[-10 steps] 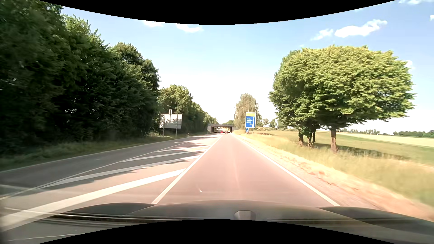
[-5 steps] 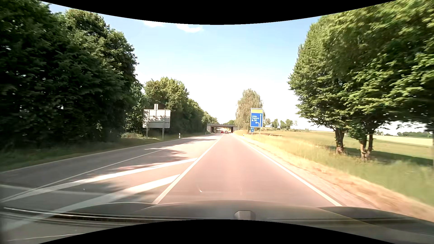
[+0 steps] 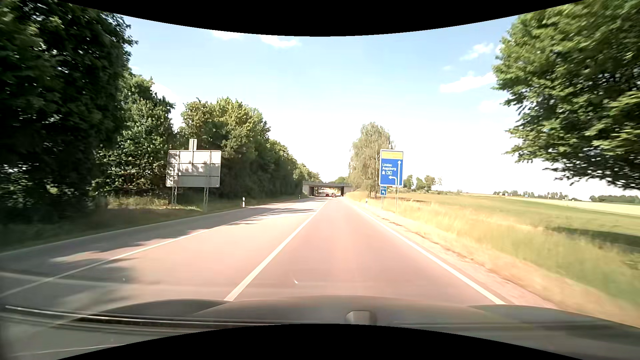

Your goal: Follow the waypoints while adhering to traffic rules and regulations

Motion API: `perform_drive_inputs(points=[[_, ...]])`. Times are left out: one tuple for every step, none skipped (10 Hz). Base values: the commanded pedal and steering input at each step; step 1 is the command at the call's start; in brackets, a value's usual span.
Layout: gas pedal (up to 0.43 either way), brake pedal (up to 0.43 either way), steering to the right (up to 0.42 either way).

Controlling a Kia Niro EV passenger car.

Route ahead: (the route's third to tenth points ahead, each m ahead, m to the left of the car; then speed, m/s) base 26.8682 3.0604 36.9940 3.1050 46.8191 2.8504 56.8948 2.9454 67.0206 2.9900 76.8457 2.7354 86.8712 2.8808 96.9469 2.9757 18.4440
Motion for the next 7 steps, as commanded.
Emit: perform_drive_inputs(points=[[0.087,0.006,0.001],[0.087,0.006,0.001],[0.087,0.006,0.001],[0.087,0.006,0.000],[0.087,0.006,0.000],[0.087,0.006,0.000],[0.087,0.006,0.000]])
